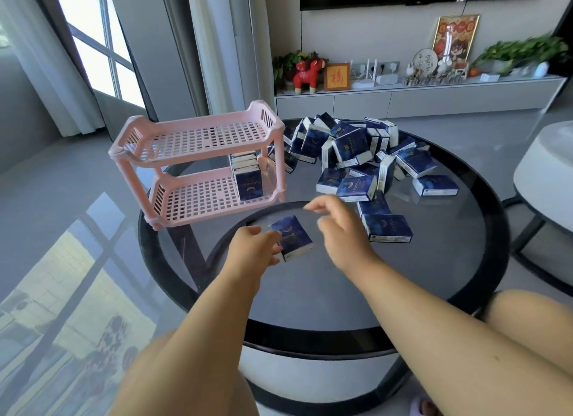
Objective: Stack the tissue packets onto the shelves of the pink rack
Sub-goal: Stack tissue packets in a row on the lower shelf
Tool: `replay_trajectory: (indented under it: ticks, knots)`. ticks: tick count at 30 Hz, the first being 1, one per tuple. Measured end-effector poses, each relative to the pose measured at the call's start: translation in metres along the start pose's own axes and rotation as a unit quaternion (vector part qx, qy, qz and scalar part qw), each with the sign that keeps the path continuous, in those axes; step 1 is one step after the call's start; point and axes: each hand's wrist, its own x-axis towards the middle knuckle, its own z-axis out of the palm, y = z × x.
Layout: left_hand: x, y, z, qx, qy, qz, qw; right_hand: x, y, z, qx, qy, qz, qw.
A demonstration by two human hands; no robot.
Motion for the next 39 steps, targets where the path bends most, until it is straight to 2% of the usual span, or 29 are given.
replay_trajectory:
  ticks: [2, 4, 6, 8, 11, 13, 17, 22, 25, 28, 30, 33, 36, 37, 39]
  knots:
    - [-0.002, -0.002, 0.001, 0.007, -0.007, 0.002, 1.0, -0.004, 0.007, -0.01, -0.035, 0.107, -0.01, 0.994]
    - [-0.003, -0.004, 0.004, 0.032, -0.008, 0.024, 0.999, -0.006, 0.016, -0.016, -0.144, 0.148, 0.012, 0.978]
    - [-0.001, -0.006, 0.008, 0.095, -0.001, 0.055, 0.994, -0.009, 0.025, -0.018, -0.256, 0.139, 0.047, 0.956]
    - [0.002, -0.008, 0.012, 0.191, 0.008, 0.096, 0.977, -0.013, 0.03, -0.014, -0.313, 0.105, 0.049, 0.943]
    - [0.009, -0.004, 0.015, 0.317, 0.003, 0.141, 0.938, -0.016, 0.028, -0.009, -0.267, 0.064, 0.015, 0.962]
    - [0.014, 0.001, 0.016, 0.344, -0.024, 0.141, 0.928, -0.016, 0.027, -0.007, -0.221, 0.066, 0.007, 0.973]
    - [0.016, 0.0, 0.01, 0.287, -0.063, 0.14, 0.945, -0.016, 0.027, -0.008, -0.261, 0.087, 0.057, 0.96]
    - [0.011, -0.008, 0.0, 0.099, -0.044, 0.136, 0.985, -0.015, 0.031, -0.002, -0.384, 0.064, 0.049, 0.92]
    - [0.014, -0.009, -0.006, 0.043, -0.02, 0.112, 0.993, -0.016, 0.031, -0.001, -0.374, 0.056, 0.032, 0.925]
    - [0.011, -0.009, -0.006, 0.044, -0.022, 0.104, 0.993, -0.017, 0.03, -0.005, -0.301, 0.056, 0.019, 0.952]
    - [0.007, -0.008, -0.003, 0.109, -0.017, 0.112, 0.988, -0.017, 0.032, -0.007, -0.234, 0.063, 0.006, 0.97]
    - [-0.001, -0.005, 0.001, 0.262, 0.004, 0.146, 0.954, -0.019, 0.032, -0.008, -0.17, 0.108, -0.025, 0.979]
    - [-0.005, -0.003, 0.003, 0.286, 0.013, 0.162, 0.944, -0.019, 0.03, -0.009, -0.159, 0.158, -0.09, 0.97]
    - [-0.004, -0.003, 0.003, 0.286, 0.009, 0.157, 0.945, -0.019, 0.028, -0.008, -0.163, 0.146, -0.11, 0.97]
    - [-0.003, -0.006, 0.003, 0.239, -0.001, 0.131, 0.962, -0.021, 0.025, -0.004, -0.17, 0.069, -0.142, 0.973]
